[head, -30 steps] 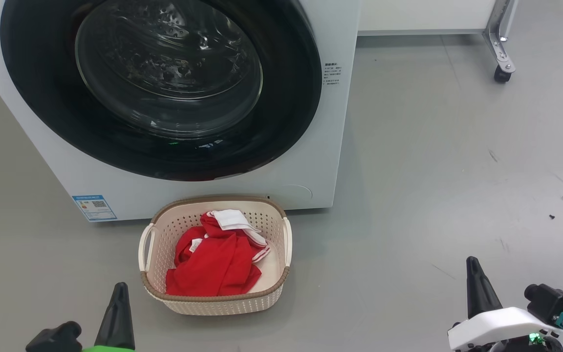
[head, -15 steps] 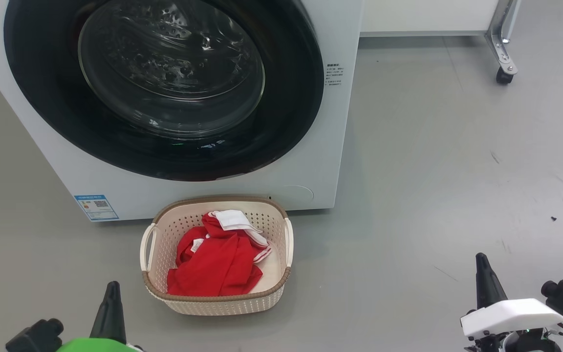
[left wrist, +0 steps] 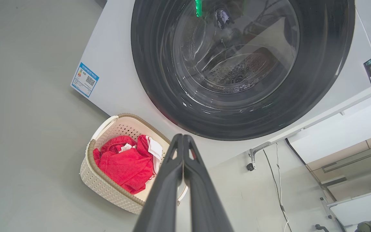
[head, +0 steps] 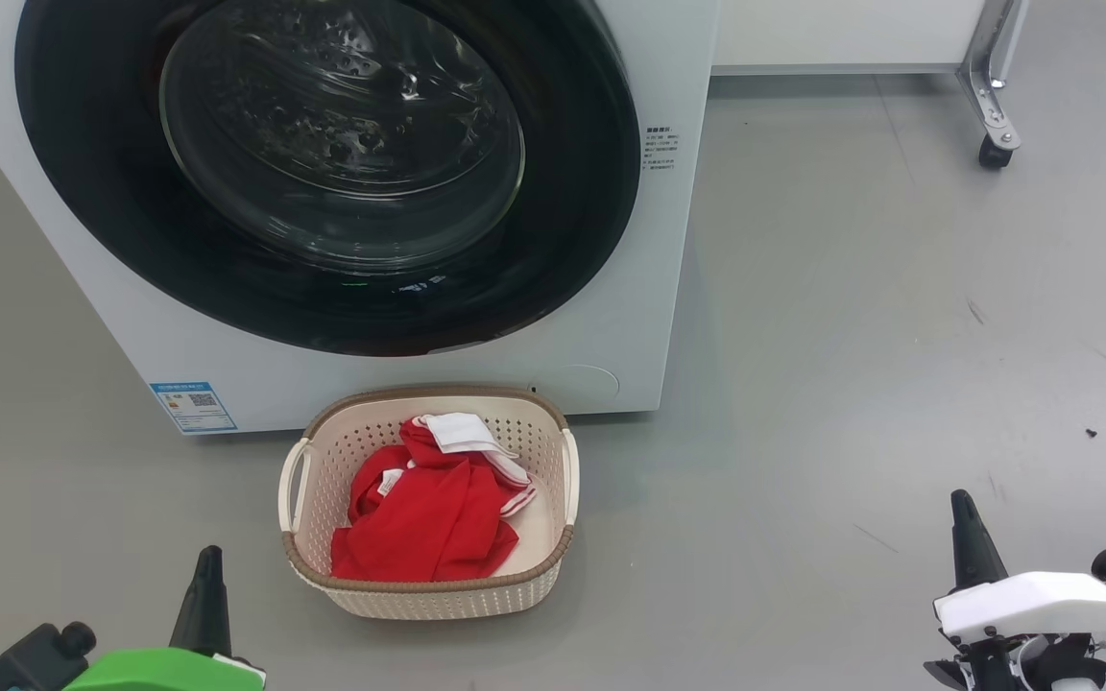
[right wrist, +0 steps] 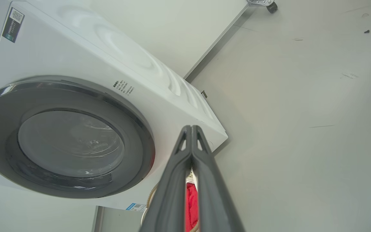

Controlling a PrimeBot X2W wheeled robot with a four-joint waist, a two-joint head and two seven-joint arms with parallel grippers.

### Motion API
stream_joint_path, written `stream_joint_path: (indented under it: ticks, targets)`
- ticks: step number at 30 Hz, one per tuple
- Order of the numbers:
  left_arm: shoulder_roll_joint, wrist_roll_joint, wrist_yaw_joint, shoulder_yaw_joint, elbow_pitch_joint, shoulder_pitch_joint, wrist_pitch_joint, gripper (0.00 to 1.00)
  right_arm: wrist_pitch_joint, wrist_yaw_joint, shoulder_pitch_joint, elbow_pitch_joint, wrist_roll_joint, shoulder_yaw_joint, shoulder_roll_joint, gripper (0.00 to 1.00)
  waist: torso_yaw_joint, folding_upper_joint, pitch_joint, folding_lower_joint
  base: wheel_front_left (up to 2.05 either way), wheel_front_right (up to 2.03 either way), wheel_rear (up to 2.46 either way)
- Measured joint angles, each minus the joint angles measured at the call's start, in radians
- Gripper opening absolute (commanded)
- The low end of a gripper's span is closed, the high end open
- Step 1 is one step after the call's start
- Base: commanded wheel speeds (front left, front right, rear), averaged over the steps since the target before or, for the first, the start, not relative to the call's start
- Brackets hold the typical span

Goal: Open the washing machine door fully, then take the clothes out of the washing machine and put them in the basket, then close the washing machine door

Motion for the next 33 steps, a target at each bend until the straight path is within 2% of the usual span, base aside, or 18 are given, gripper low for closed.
stream_joint_path:
  ticks: [33]
  targets:
    - [0.017, -0.456, -0.049, 0.058, 0.057, -0.08, 0.099, 0.0, 0.1, 0.016, -0.062, 0.026, 0.436, -0.075, -0.007, 0.0, 0.012, 0.0, -0.007, 0.0, 0.0, 0.0, 0.0]
